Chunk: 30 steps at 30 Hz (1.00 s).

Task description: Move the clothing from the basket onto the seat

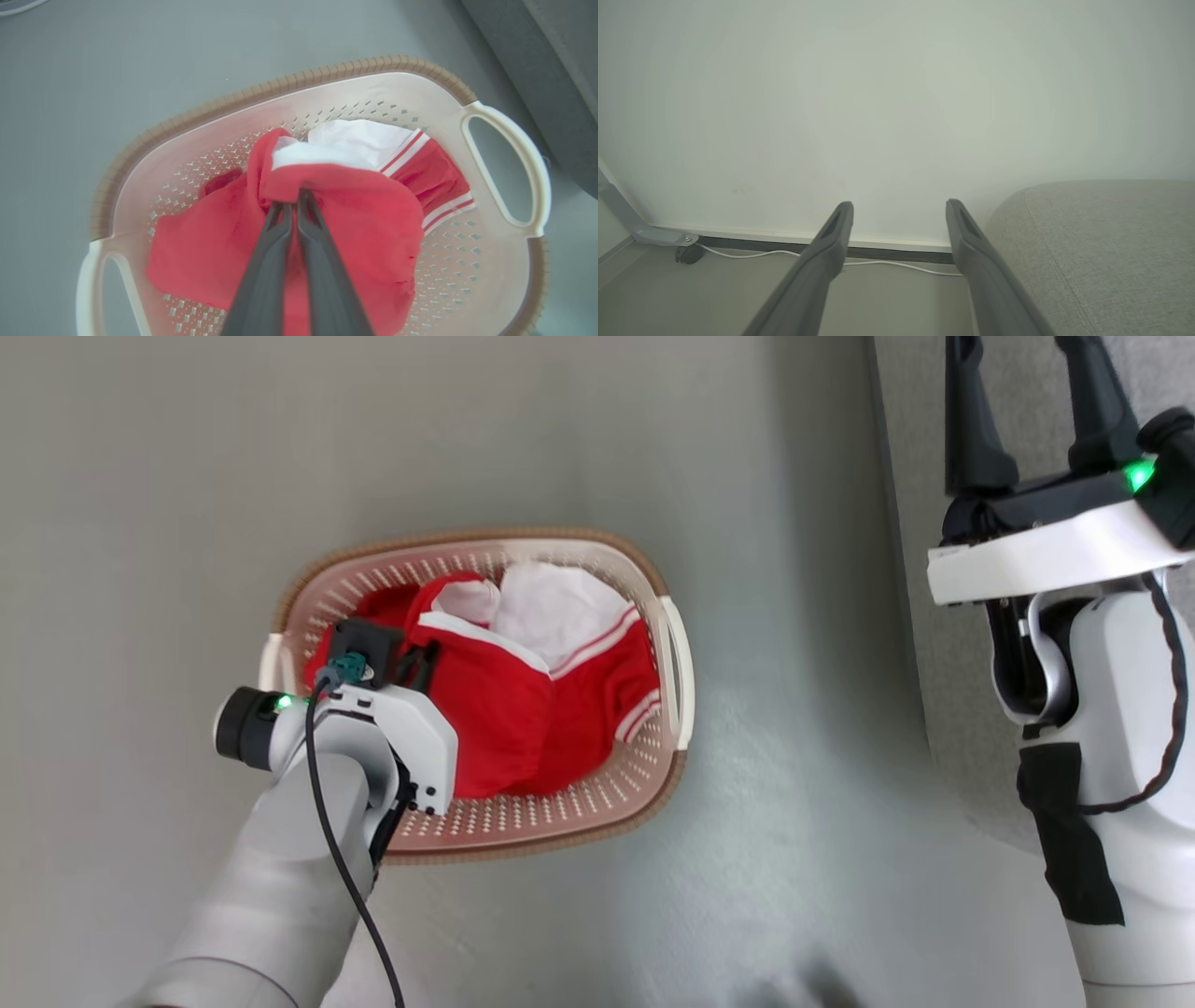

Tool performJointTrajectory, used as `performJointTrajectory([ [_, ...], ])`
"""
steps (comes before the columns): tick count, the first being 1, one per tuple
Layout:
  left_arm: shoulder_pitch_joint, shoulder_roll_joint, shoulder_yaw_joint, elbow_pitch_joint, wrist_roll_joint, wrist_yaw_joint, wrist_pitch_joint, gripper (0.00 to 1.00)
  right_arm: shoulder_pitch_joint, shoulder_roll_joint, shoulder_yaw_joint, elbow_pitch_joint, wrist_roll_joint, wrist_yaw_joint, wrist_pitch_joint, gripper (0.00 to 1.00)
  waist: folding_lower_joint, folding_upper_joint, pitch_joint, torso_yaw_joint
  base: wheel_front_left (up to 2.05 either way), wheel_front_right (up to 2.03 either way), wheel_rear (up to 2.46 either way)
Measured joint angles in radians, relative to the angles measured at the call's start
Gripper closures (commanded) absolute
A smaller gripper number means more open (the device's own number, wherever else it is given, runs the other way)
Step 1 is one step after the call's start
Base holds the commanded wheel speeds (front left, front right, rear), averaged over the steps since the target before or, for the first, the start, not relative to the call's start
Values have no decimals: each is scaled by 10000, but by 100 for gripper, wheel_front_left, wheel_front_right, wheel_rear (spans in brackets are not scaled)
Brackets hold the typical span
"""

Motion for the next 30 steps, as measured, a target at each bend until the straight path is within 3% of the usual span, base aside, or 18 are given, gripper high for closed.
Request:
performJointTrajectory([
  [10,1164,67,497,-1582,-82,-73,-4,100,575,-134,213,642,194,0,-2,0,0,0,-1526,454,0,0,0],
  [30,3386,460,2627,-5407,794,-142,-4,100,2298,-334,422,1580,462,0,0,0,0,0,-4426,1125,0,0,0],
])
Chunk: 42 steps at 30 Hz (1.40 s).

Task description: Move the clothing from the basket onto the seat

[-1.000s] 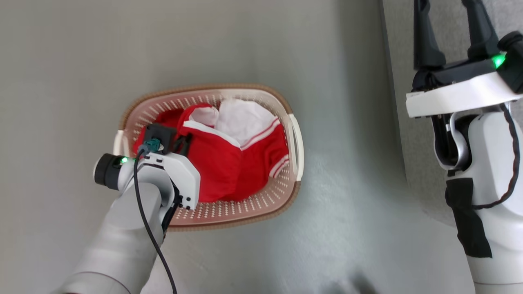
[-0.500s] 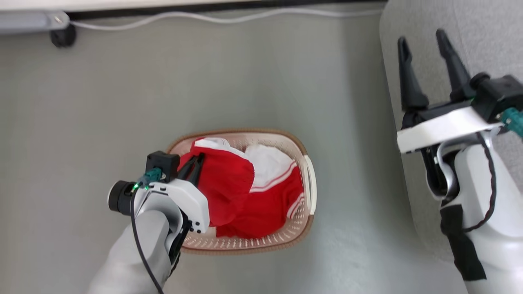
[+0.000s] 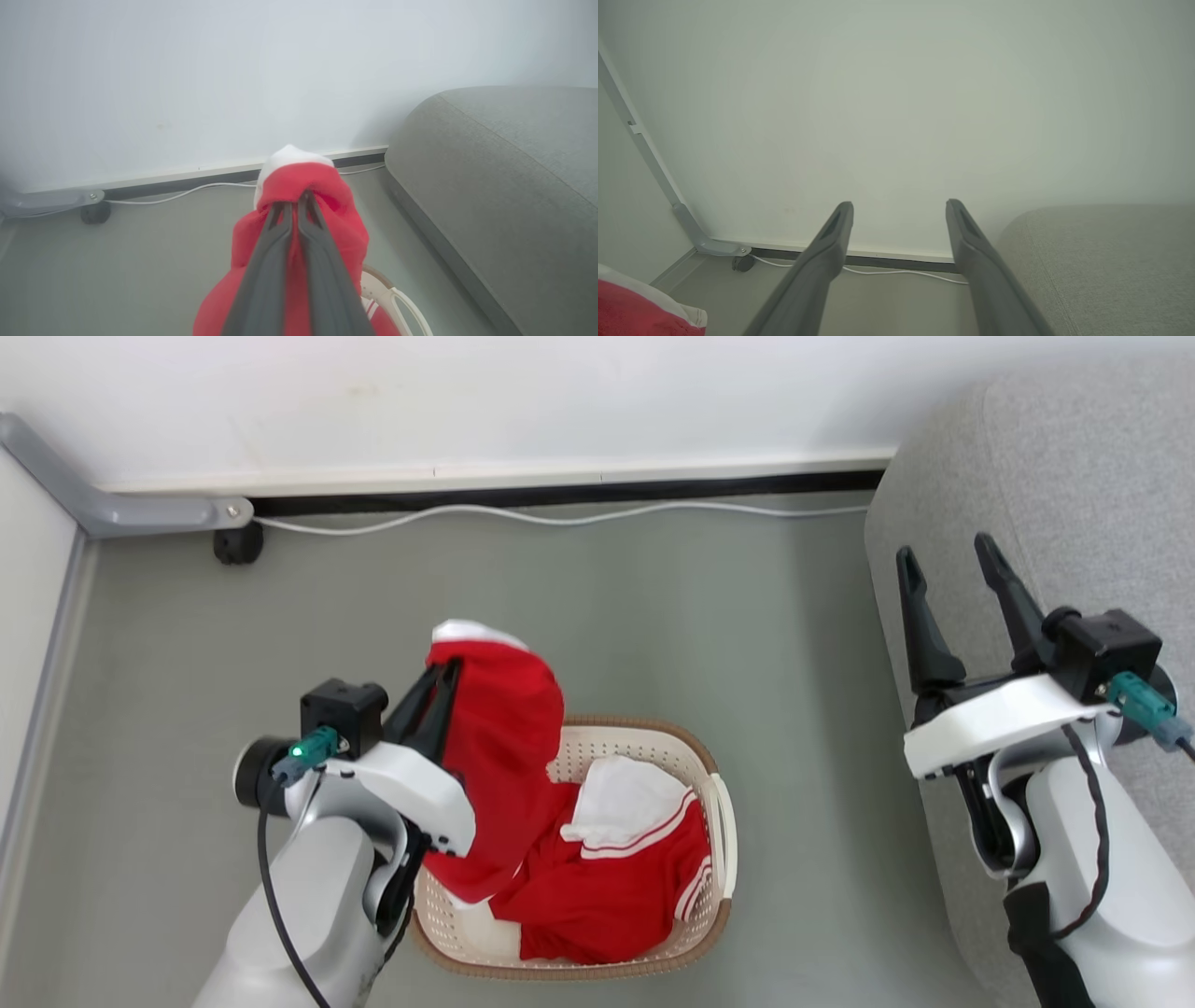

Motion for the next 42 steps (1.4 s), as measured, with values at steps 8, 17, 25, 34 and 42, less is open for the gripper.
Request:
performJointTrajectory([
  [8,-4,-19,395,-1540,387,-115,-29,100,481,21,-12,96,-2,0,0,0,0,0,-490,64,0,0,0],
  [17,-38,-59,351,-3331,671,-169,-73,100,958,111,-109,226,-2,0,0,0,0,0,-987,174,0,0,0],
  [25,-203,-58,104,-4690,700,-171,226,100,1085,142,-79,316,2,0,0,0,0,0,-1139,243,0,0,0],
  [34,-298,-36,-59,-5659,719,-144,637,100,1107,153,209,270,119,0,0,0,0,0,-1116,231,0,0,0],
  [42,-297,-15,-140,-5883,719,-105,637,100,1090,150,1799,-1206,807,0,0,0,0,0,-982,232,0,0,0],
])
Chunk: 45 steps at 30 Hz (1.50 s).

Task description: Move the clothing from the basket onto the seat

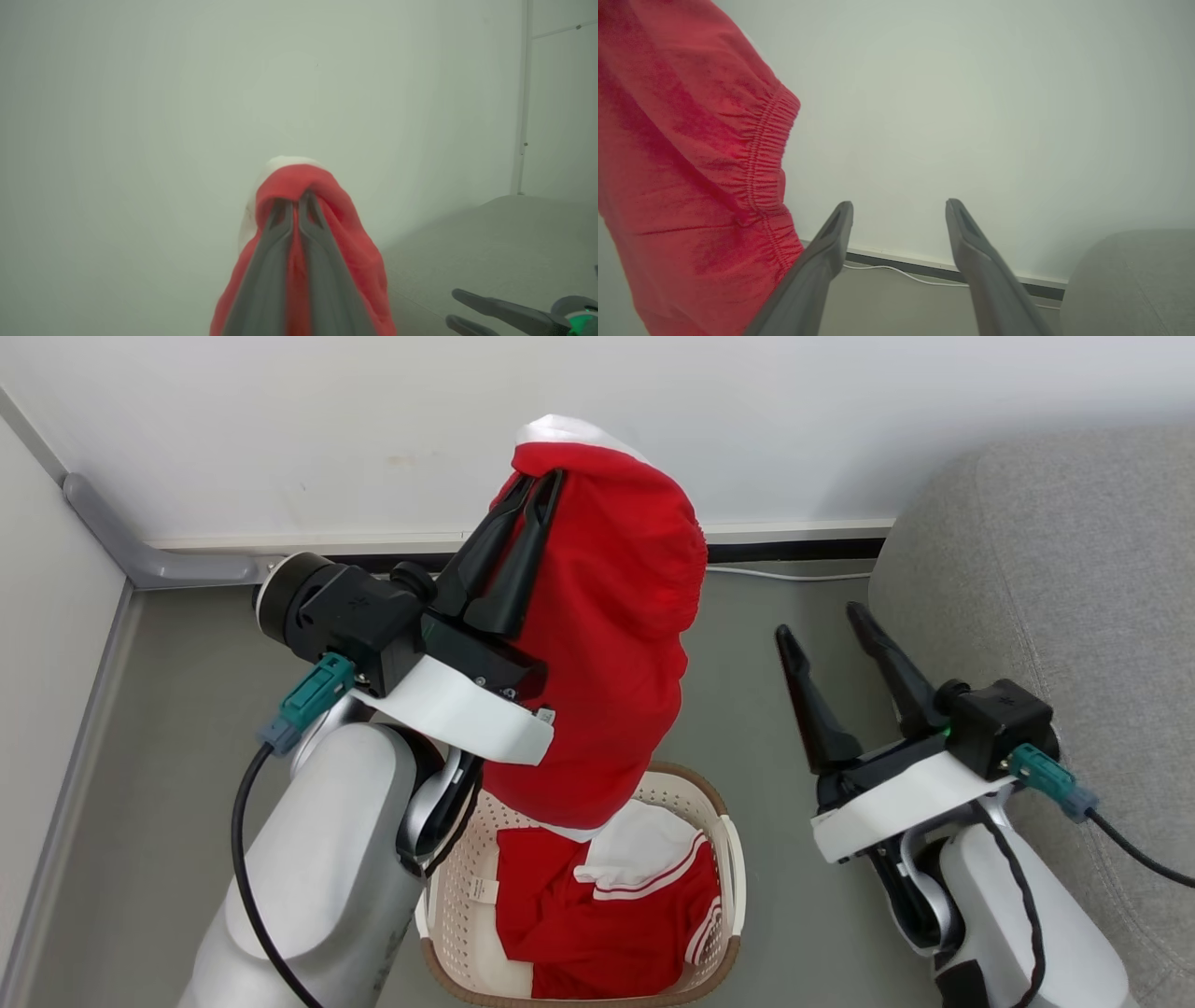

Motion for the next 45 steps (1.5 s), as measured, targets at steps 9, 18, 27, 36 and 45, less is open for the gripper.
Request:
performJointTrajectory([
  [9,-1,-12,-125,-15,-8,82,-17,100,-199,-334,2090,-1390,815,0,0,0,0,0,131,36,0,0,0],
  [18,0,-25,-259,-50,-27,84,-109,100,-762,-602,3509,-734,1108,27,0,0,0,0,244,188,0,0,0],
  [27,-1,-127,-614,-77,-84,84,-194,100,-1384,-211,3914,681,1083,27,0,0,0,0,216,518,0,0,0],
  [36,-2,-244,-922,42,-349,84,-224,100,-1910,96,3894,1672,1068,27,0,100,0,0,287,760,0,0,0],
  [45,-3,-242,-936,399,-495,84,-437,0,-2063,186,3639,1605,1137,27,0,100,0,0,417,628,0,0,0],
])
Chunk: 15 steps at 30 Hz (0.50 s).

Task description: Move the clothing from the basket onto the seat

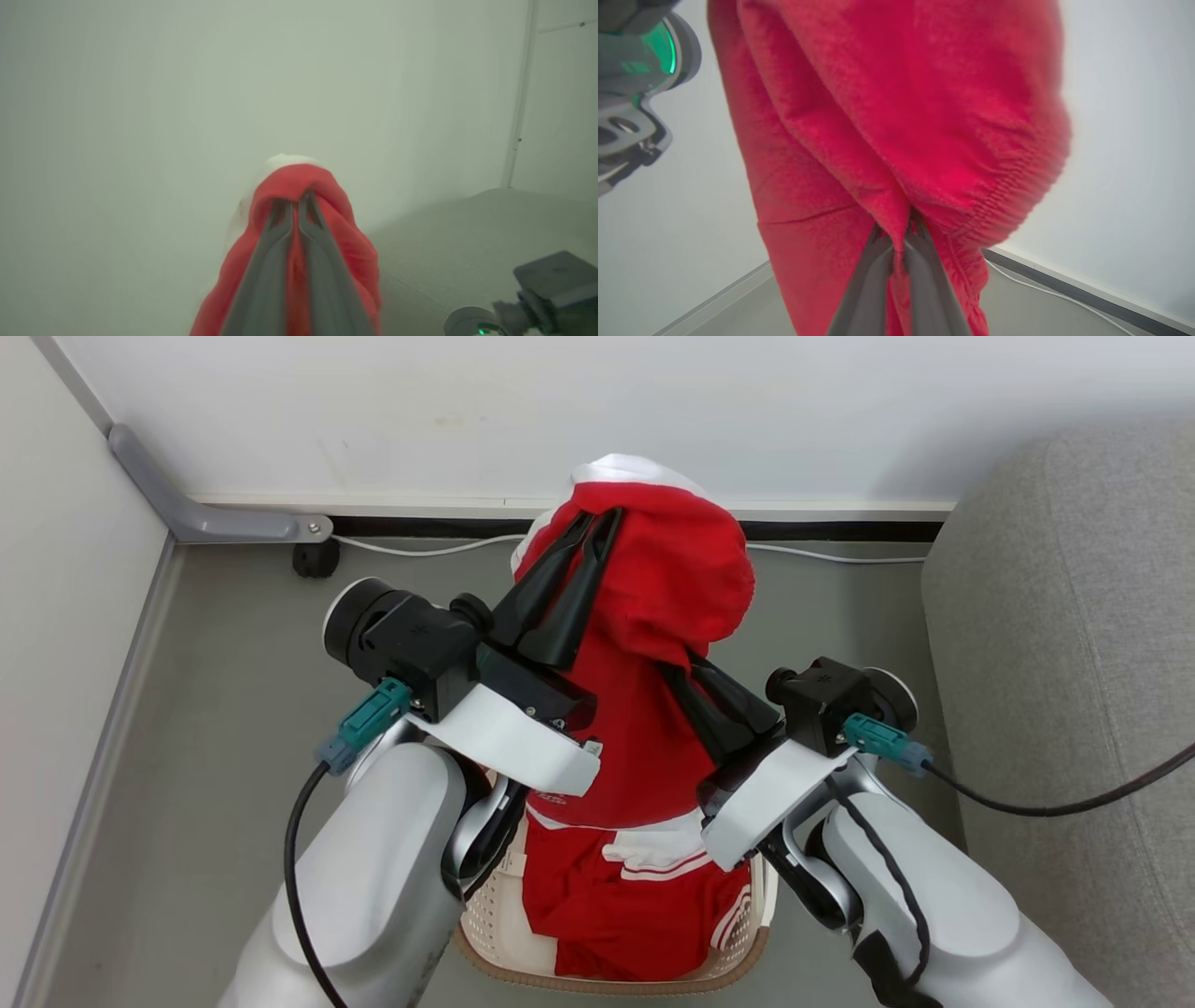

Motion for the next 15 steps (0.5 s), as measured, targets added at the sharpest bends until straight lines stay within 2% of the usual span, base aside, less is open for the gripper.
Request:
performJointTrajectory([
  [9,21,282,-23,650,-127,-104,-109,0,231,-96,-878,-648,-111,0,0,100,0,0,-17,-289,0,0,0],
  [15,91,470,-199,1045,-211,-265,-148,0,509,-334,-1925,-1149,-219,0,0,100,0,0,-43,-632,0,0,0],
])
